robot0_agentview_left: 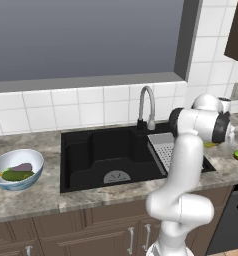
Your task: There is a mixed pile of frozen fruits and vegetables on the counter. Locate all the frozen vegetables and place the items in a bowl on the counter. Take all the frozen fruits and defrost them in a running sink.
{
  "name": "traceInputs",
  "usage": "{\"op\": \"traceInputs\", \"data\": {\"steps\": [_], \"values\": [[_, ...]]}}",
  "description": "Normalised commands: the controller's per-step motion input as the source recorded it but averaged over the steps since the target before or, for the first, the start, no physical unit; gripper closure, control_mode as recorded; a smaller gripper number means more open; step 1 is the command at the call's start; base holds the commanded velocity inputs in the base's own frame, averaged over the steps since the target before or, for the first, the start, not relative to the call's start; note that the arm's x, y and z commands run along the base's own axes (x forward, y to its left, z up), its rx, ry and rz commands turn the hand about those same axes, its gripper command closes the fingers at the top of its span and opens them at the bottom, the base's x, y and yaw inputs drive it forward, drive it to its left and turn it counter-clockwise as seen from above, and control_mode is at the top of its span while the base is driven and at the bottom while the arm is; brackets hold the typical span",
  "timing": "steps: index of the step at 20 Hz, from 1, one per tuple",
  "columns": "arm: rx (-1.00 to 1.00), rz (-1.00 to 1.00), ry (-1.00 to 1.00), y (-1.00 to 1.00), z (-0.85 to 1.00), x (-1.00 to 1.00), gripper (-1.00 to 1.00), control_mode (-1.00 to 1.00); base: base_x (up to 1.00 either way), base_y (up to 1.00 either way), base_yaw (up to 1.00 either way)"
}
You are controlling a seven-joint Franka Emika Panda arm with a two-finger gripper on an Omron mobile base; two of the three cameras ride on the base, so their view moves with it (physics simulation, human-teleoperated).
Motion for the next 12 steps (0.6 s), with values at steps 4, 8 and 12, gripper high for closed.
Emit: {"op": "traceInputs", "data": {"steps": [4,8,12], "values": [[-0.06,0.01,0.00,0.58,0.34,-0.22,1.00,-1.00,0.00,0.00,0.00],[-0.03,0.01,0.03,0.54,0.38,-0.28,1.00,-1.00,0.00,0.00,0.00],[-0.01,0.01,0.05,0.52,0.34,-0.30,1.00,-1.00,0.00,0.00,0.00]]}}
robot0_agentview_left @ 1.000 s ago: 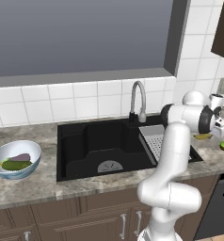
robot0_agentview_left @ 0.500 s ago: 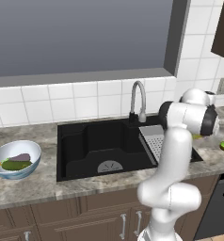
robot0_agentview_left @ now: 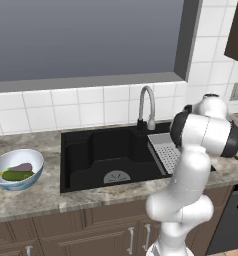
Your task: There is a mixed pile of frozen fruits and vegetables on the counter. Locate all the frozen vegetables and place the items in a bowl on the counter. Take all the frozen fruits and defrost them in a running sink.
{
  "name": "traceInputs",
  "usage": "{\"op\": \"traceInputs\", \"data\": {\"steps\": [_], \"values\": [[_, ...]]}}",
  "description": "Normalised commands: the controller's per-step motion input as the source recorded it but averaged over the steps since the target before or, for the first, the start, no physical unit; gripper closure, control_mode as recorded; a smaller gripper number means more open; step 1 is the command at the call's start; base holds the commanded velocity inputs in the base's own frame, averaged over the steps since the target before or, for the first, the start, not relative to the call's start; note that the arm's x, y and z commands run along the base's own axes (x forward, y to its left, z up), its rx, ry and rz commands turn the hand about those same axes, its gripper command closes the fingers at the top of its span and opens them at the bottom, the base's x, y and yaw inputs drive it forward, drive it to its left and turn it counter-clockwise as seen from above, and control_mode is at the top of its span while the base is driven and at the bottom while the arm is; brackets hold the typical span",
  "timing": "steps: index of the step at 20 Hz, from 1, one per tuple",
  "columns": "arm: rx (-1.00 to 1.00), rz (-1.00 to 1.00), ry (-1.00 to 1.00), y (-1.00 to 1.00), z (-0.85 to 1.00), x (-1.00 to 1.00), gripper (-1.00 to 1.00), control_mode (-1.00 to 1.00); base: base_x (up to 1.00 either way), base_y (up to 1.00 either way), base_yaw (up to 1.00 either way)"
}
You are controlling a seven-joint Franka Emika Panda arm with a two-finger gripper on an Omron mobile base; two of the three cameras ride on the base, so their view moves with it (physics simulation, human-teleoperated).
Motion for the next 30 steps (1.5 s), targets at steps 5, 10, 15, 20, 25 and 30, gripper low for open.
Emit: {"op": "traceInputs", "data": {"steps": [5,10,15,20,25,30], "values": [[0.00,0.01,0.06,0.47,0.29,-0.36,1.00,-1.00,0.00,0.00,0.00],[-0.01,0.02,0.04,0.45,0.18,-0.36,1.00,-1.00,0.00,0.00,0.00],[0.00,0.04,0.00,0.50,0.01,-0.33,1.00,-1.00,0.00,0.00,0.00],[0.00,0.05,0.00,0.50,0.01,-0.33,1.00,-1.00,0.00,0.00,0.00],[0.00,0.05,0.00,0.54,0.05,-0.23,1.00,-1.00,0.00,0.00,0.00],[0.00,0.06,0.00,0.54,0.13,-0.12,1.00,-1.00,0.00,0.00,0.00]]}}
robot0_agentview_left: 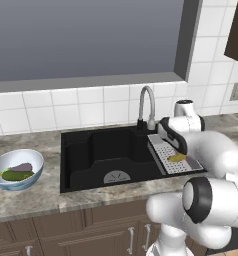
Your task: There is a mixed pile of frozen fruits and vegetables on the counter. Locate all the frozen vegetables and place the items in a bowl on the counter. Take all the frozen fruits and defrost them in a running sink.
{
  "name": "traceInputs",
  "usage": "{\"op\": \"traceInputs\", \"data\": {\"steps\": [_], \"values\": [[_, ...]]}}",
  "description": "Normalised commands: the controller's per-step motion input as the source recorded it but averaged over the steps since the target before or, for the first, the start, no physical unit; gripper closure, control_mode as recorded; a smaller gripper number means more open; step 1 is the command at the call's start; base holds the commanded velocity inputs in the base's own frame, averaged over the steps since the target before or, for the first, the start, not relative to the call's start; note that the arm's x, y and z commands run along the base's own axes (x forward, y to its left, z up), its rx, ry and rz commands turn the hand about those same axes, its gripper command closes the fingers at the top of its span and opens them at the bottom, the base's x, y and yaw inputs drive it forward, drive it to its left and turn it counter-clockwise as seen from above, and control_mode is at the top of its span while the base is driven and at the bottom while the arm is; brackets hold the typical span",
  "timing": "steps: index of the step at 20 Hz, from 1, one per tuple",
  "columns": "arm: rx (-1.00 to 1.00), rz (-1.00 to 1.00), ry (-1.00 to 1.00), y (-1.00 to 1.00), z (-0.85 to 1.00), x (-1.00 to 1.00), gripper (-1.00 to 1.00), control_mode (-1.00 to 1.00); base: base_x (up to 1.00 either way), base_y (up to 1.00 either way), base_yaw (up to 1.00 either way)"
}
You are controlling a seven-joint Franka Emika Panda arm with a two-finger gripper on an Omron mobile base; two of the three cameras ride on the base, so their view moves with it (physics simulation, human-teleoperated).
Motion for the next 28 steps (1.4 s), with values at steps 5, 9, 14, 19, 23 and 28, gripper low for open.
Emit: {"op": "traceInputs", "data": {"steps": [5,9,14,19,23,28], "values": [[0.00,0.06,0.00,0.55,0.09,-0.09,1.00,-1.00,0.00,0.00,0.00],[0.00,0.08,0.00,0.51,0.01,-0.01,1.00,-1.00,0.00,0.00,0.00],[0.00,0.08,0.02,0.46,0.00,0.04,1.00,-1.00,0.00,0.00,0.00],[0.00,0.08,0.03,0.45,0.00,0.13,1.00,-1.00,0.00,0.00,0.00],[0.00,0.08,0.03,0.40,0.00,0.23,1.00,-1.00,0.00,0.00,0.00],[0.01,0.07,0.01,0.27,0.00,0.34,1.00,-1.00,0.00,0.00,0.00]]}}
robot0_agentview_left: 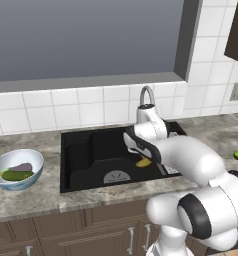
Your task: There is a mixed pile of frozen fruits and vegetables on the counter. Locate all the frozen vegetables and place the items in a bowl on the counter. Take all the frozen fruits and defrost them in a running sink.
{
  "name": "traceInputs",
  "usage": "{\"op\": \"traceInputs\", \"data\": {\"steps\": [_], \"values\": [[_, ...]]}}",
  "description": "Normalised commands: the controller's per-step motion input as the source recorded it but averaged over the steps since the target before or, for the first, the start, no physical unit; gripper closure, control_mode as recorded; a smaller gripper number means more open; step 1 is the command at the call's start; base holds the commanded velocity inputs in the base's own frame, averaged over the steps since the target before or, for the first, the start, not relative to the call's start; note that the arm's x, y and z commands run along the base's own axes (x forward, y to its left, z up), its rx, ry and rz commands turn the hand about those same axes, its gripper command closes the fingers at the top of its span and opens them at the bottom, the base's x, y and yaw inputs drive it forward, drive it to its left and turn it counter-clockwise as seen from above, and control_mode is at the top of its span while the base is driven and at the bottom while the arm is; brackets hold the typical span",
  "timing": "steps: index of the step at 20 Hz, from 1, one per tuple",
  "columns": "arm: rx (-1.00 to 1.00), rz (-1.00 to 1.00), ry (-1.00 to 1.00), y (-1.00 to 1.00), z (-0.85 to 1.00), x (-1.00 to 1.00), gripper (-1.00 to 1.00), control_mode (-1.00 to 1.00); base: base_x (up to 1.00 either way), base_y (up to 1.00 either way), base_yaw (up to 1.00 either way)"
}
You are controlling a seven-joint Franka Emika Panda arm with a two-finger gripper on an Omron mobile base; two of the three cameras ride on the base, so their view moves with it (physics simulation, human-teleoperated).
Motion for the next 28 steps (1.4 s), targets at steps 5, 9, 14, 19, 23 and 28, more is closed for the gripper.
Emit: {"op": "traceInputs", "data": {"steps": [5,9,14,19,23,28], "values": [[0.00,0.07,0.00,0.23,0.00,0.35,1.00,-1.00,0.00,0.00,0.00],[0.00,0.06,0.00,0.20,0.00,0.31,1.00,-1.00,0.00,0.00,0.00],[0.00,0.06,0.00,0.20,0.00,0.24,1.00,-1.00,0.00,0.00,0.00],[0.00,0.05,0.00,0.16,-0.08,0.24,1.00,-1.00,0.00,0.00,0.00],[0.00,0.04,0.00,0.12,-0.18,0.22,1.00,-1.00,0.00,0.00,0.00],[0.00,0.04,0.00,0.11,-0.20,0.22,1.00,-1.00,0.00,0.00,0.00]]}}
